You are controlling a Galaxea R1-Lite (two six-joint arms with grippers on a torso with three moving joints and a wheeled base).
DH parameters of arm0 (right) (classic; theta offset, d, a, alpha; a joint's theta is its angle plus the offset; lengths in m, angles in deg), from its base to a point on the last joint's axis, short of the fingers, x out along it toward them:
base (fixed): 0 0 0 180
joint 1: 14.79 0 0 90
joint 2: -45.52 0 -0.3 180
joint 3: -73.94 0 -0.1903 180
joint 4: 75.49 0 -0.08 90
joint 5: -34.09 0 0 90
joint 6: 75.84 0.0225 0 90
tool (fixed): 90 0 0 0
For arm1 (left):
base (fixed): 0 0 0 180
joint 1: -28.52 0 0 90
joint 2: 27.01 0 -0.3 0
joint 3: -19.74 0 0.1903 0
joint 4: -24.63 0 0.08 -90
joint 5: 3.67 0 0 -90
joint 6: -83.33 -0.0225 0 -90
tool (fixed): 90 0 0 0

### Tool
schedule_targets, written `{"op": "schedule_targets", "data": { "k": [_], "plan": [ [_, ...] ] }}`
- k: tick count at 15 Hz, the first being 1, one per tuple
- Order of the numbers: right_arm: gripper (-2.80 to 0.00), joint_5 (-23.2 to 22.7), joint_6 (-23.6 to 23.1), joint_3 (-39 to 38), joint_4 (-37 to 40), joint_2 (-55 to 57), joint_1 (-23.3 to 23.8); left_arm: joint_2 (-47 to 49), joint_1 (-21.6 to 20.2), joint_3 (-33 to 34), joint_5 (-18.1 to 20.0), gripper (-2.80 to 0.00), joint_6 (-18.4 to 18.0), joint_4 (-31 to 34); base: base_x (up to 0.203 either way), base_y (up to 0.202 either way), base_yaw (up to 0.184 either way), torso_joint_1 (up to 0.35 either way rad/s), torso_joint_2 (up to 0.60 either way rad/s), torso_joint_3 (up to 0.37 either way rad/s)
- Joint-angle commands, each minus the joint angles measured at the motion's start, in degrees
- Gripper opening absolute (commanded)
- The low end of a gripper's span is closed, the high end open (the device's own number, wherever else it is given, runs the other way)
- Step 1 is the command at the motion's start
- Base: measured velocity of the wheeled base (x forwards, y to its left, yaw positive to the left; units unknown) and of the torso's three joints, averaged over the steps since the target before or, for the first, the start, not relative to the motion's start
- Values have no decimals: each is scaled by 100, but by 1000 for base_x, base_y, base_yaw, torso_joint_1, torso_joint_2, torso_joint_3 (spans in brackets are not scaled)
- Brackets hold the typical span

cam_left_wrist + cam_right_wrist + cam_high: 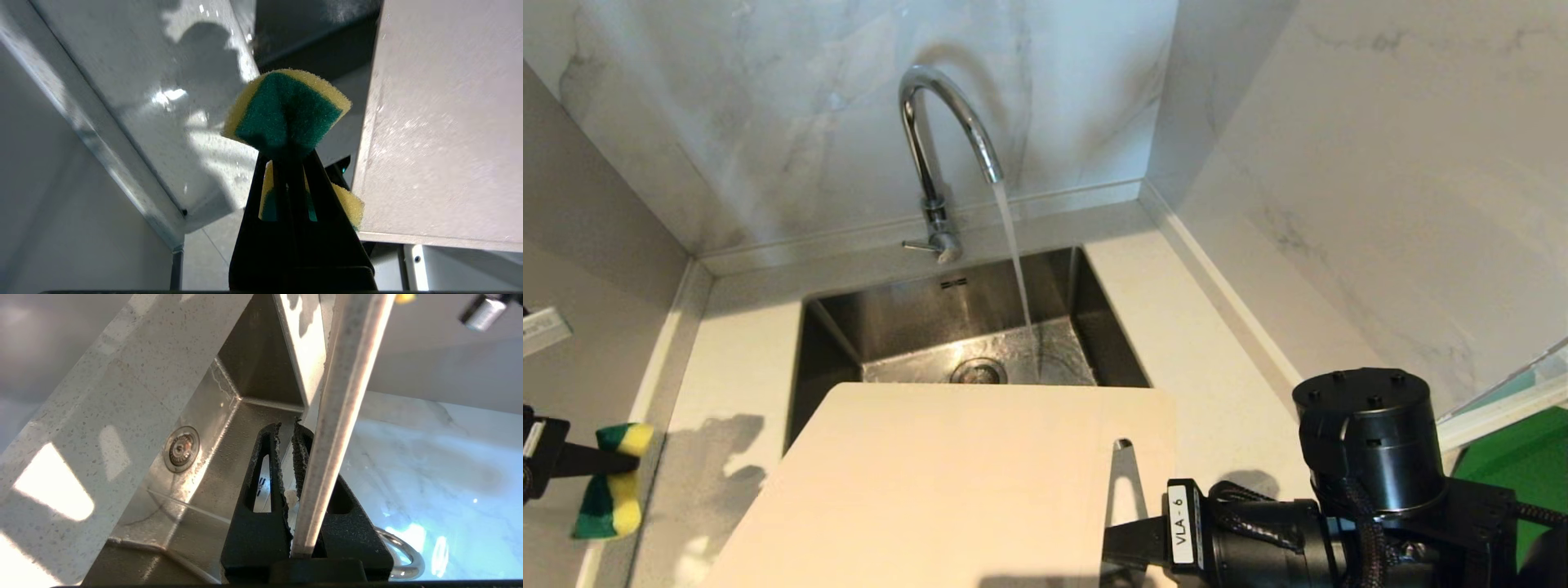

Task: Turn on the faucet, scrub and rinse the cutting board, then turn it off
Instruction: Scrub the cutting board underwater

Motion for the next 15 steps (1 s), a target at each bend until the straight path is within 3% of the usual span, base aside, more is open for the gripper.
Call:
{"op": "schedule_targets", "data": {
  "k": [1, 4, 10, 15],
  "plan": [
    [-280, 10, -65, -28, -17, 7, 4, 46, 79, -502, 23, -280, 105, 239, 0, 0, 0, 0, 0, 0],
    [-280, 180, -83, -288, -23, 14, 21, 182, 503, -803, 21, -280, 517, 466, 0, 0, 0, 0, 0, 0],
    [-280, 195, -294, -753, 170, 102, 153, 496, 833, -1264, -26, -280, 559, 501, 0, 0, 0, 0, 0, 0],
    [-280, 446, -565, -129, 1451, -161, 286, 663, 903, -1238, 2, -280, 551, 494, 0, 0, 0, 0, 0, 0]
  ]
}}
